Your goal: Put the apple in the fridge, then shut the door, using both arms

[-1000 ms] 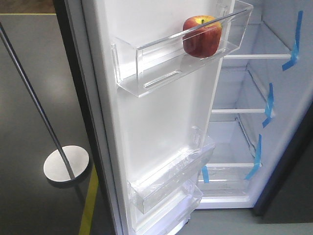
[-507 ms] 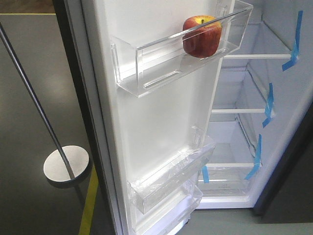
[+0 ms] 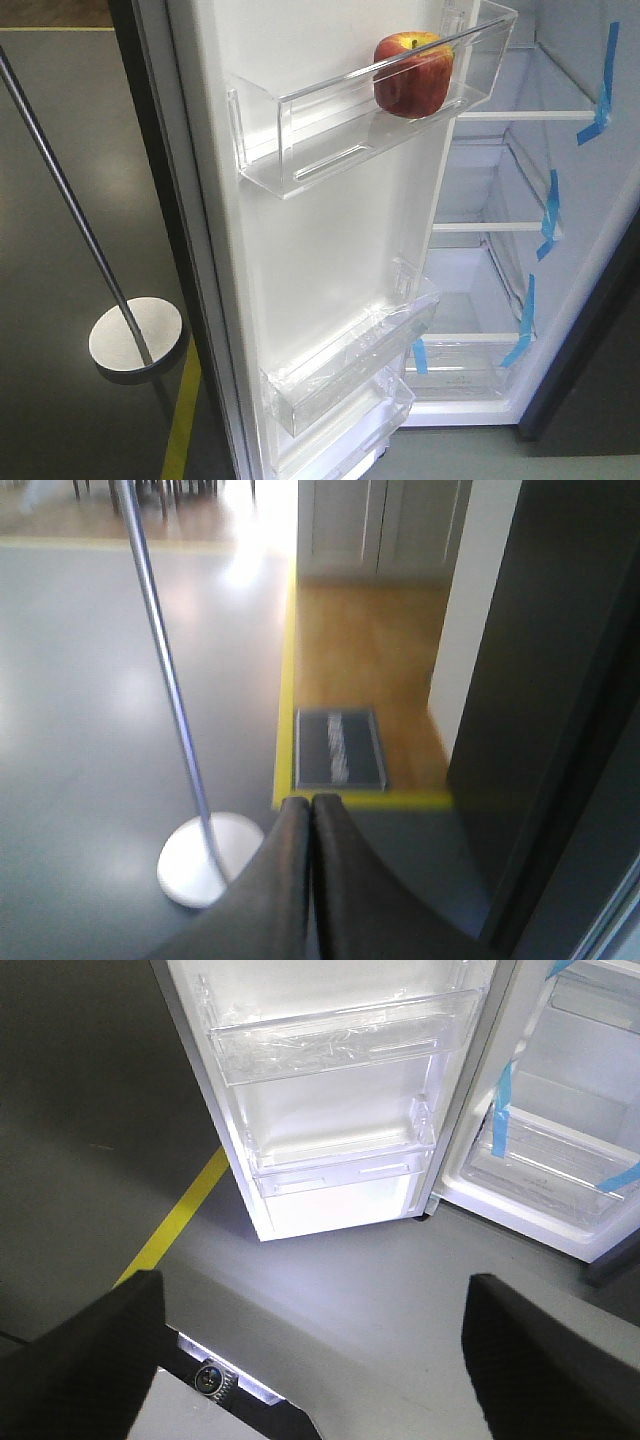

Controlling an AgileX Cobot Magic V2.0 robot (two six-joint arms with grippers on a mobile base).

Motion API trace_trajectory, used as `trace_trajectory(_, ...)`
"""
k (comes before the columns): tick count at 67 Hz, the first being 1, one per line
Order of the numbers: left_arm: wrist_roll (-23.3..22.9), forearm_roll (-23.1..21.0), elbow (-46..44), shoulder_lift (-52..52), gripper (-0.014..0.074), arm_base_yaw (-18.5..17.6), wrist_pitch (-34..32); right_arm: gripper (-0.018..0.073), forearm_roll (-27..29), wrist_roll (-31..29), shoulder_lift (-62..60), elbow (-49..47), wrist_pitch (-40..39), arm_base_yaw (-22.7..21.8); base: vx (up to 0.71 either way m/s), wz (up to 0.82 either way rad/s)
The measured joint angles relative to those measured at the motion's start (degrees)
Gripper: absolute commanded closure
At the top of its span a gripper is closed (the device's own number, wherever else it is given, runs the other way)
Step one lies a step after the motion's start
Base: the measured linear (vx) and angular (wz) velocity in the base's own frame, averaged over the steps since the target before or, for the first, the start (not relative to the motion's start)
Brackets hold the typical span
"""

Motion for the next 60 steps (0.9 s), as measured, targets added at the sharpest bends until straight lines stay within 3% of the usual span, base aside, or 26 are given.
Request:
trace_trajectory(8, 2.96, 0.0, -6.01, 10.32, 0.0603, 0.0, 4.24, -0.002, 0.0, 0.0, 0.0, 0.0, 0.0, 0.0, 0.0, 0.0)
trace_trajectory(20, 3.63, -0.19, -13.77, 23.73, 0.0603, 0.0, 7.59, -0.002, 0.0, 0.0, 0.0, 0.0, 0.0, 0.0, 0.0, 0.0)
trace_trajectory(29, 6.77, -3.21, -19.01, 31.77, 0.0603, 0.0, 7.96, -0.002, 0.0, 0.0, 0.0, 0.0, 0.0, 0.0, 0.0, 0.0)
trace_trajectory(60, 32.51, -32.57, -35.59, 54.29, 0.0603, 0.0, 7.74, -0.002, 0.0, 0.0, 0.0, 0.0, 0.0, 0.0, 0.0, 0.0)
